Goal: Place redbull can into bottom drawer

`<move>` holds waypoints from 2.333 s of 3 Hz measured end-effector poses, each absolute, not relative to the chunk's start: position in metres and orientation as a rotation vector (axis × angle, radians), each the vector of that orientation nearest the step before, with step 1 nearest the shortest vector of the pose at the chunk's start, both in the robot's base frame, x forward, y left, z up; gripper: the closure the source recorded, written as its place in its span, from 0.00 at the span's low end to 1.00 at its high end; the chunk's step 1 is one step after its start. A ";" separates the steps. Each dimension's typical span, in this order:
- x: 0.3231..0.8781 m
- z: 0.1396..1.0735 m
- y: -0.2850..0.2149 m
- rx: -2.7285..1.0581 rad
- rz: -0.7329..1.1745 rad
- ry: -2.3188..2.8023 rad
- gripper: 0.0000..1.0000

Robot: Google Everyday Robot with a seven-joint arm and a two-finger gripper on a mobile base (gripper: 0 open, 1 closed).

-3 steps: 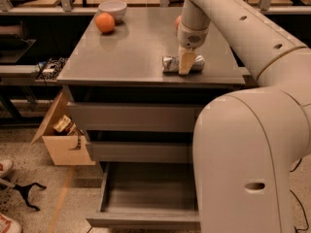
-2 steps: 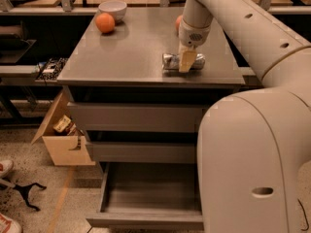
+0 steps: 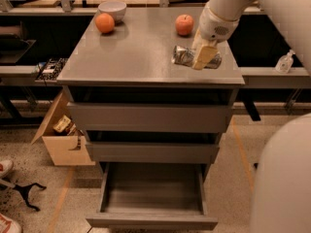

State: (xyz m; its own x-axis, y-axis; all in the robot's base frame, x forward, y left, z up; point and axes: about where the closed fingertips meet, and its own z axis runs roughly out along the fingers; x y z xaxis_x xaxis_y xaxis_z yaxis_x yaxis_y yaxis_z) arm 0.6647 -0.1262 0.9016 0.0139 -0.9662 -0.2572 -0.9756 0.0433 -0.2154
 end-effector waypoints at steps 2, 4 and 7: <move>0.614 0.898 -0.132 -1.962 0.139 1.996 1.00; 0.600 0.850 -0.127 -1.972 0.185 2.028 1.00; 0.545 0.730 -0.110 -1.963 0.300 2.038 1.00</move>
Offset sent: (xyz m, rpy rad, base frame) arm -0.0425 -0.0056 0.0045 0.0473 0.0321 0.0075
